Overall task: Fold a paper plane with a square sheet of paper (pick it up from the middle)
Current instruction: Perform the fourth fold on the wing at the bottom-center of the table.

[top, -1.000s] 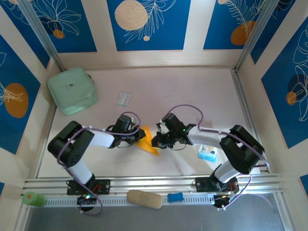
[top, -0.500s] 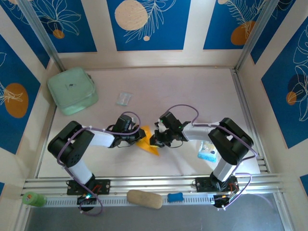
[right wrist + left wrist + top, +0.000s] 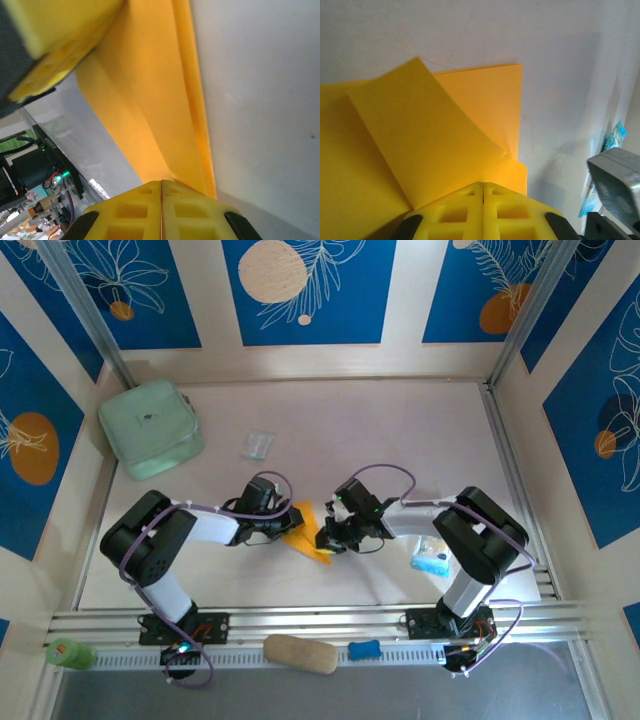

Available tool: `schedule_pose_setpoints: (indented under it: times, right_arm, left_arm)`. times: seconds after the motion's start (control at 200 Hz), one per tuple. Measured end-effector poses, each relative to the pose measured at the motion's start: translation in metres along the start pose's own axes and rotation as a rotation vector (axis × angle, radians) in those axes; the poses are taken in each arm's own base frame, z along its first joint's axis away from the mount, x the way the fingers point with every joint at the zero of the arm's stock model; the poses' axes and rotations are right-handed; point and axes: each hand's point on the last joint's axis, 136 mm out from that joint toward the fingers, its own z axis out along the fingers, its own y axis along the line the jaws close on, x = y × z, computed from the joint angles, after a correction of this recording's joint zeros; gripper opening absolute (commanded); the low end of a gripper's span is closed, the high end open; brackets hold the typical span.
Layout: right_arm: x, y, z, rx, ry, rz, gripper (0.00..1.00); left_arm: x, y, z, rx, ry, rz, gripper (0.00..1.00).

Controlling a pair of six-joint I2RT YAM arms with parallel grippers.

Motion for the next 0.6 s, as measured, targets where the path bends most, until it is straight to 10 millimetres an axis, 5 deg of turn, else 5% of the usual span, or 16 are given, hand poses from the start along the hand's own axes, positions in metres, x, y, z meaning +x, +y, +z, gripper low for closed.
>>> schedule_pose_setpoints:
  times: [0.195, 0.6]
  right_arm:
    - [-0.016, 0.014, -0.008, -0.022, -0.039, -0.027, 0.07]
    - [-0.01, -0.003, -0.002, -0.002, -0.025, 0.011, 0.07]
  left_arm:
    - [0.0, 0.0, 0.0, 0.0, 0.0, 0.0, 0.0]
    - [-0.001, -0.003, 0.003, 0.013, 0.01, 0.001, 0.0]
